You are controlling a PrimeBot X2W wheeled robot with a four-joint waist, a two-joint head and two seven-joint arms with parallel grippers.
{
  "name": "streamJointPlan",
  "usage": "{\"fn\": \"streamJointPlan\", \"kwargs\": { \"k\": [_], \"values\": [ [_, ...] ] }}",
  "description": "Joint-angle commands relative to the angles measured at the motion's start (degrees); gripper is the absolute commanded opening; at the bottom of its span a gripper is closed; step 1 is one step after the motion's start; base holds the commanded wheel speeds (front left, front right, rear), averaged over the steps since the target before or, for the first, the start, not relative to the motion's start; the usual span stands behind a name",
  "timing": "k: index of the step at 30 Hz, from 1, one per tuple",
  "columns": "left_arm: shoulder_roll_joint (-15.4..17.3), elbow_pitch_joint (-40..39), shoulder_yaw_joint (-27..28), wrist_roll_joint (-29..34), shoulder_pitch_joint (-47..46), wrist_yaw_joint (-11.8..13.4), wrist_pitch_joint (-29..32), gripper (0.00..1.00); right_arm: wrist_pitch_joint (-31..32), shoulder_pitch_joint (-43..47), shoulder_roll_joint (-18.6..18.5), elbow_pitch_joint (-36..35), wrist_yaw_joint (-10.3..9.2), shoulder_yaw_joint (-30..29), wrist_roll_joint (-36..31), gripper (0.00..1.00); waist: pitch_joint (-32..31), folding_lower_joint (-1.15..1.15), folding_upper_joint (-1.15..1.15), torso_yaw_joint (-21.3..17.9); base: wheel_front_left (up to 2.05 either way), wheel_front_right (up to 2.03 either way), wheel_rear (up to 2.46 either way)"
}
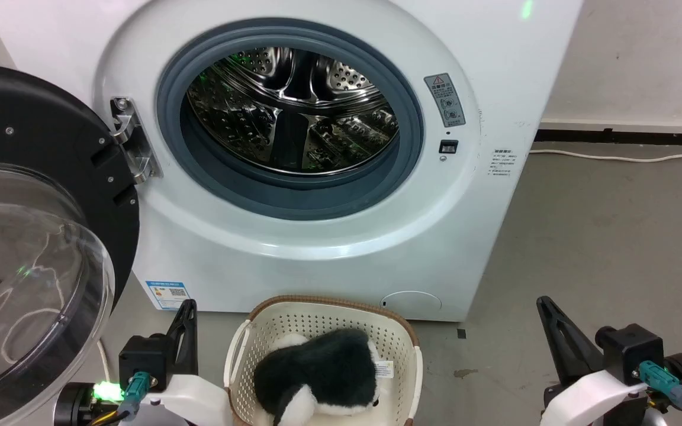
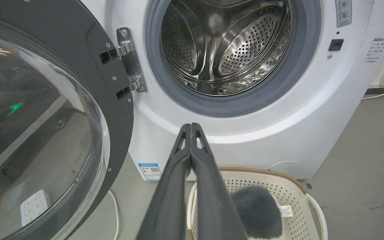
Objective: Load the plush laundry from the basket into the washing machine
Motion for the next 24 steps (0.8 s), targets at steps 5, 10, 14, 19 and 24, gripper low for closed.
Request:
{"fn": "streamJointPlan", "kwargs": {
  "k": [5,10,14,19,24],
  "values": [
    [0.00,-0.25,0.01,0.09,-0.89,0.15,0.02,0.00,0.02,-0.66,0.21,-0.24,-0.05,-0.04,-0.36,0.00,0.00,0.00,0.00,0.00,0.00,0.00,0.00],
    [0.00,-0.25,0.01,0.09,-0.89,0.15,0.02,0.00,0.02,-0.66,0.21,-0.24,-0.05,-0.04,-0.36,0.00,0.00,0.00,0.00,0.00,0.00,0.00,0.00],
    [0.00,-0.25,0.01,0.09,-0.89,0.15,0.02,0.00,0.02,-0.66,0.21,-0.24,-0.05,-0.04,-0.36,0.00,0.00,0.00,0.00,0.00,0.00,0.00,0.00],
    [0.00,0.03,-0.03,-0.02,0.02,0.00,-0.02,1.00,-0.02,0.02,0.00,0.03,0.00,0.01,0.04,1.00,0.00,0.00,0.00,0.00,0.00,0.00,0.00],
    [0.00,0.02,-0.52,-0.12,-0.08,0.31,-0.42,1.00,-0.42,0.08,0.01,-0.01,0.00,-0.16,0.41,1.00,-0.02,0.00,0.00,-0.04,0.00,0.00,0.00]
  ]
}}
